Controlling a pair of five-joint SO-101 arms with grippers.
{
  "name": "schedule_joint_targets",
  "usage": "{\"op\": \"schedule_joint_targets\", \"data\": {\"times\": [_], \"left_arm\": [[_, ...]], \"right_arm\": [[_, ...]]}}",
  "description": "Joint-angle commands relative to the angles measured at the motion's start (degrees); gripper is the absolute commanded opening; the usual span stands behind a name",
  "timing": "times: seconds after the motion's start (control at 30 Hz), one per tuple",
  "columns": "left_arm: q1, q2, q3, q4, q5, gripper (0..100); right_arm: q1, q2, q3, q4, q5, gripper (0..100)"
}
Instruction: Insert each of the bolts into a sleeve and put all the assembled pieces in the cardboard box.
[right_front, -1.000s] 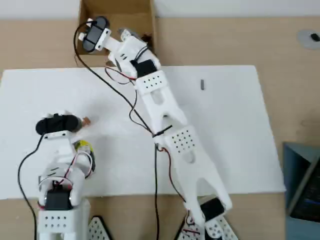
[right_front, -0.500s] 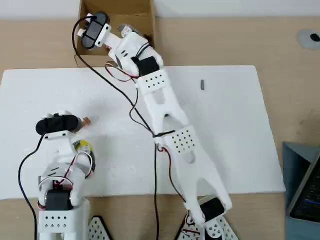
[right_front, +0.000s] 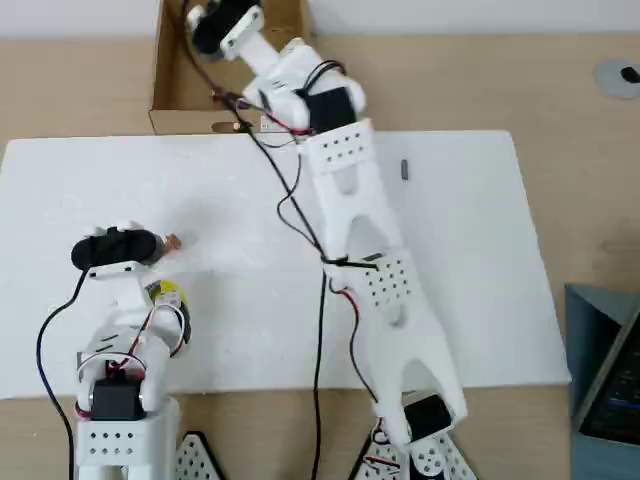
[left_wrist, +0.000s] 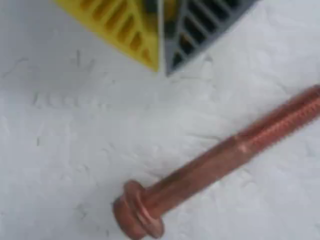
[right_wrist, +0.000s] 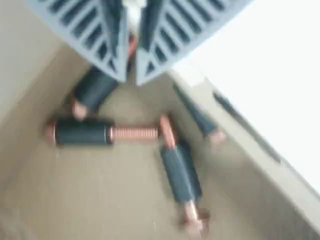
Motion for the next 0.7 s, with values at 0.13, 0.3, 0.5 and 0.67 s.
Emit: {"op": "schedule_joint_targets", "data": {"times": [0.13, 0.3, 0.5, 0.67], "left_arm": [[-0.44, -0.4, -0.26, -1.23, -0.09, 0], [-0.44, -0.4, -0.26, -1.23, -0.09, 0], [-0.44, -0.4, -0.26, -1.23, -0.09, 0], [-0.44, -0.4, -0.26, -1.23, -0.09, 0]], "right_arm": [[4.0, -10.68, -3.12, 13.71, -7.47, 0.9], [4.44, -14.11, -3.21, 23.12, -12.57, 0.9], [5.05, -17.54, -2.59, 24.09, -15.21, 0.9], [5.67, -20.7, 3.3, 24.09, -15.3, 0.9]]}}
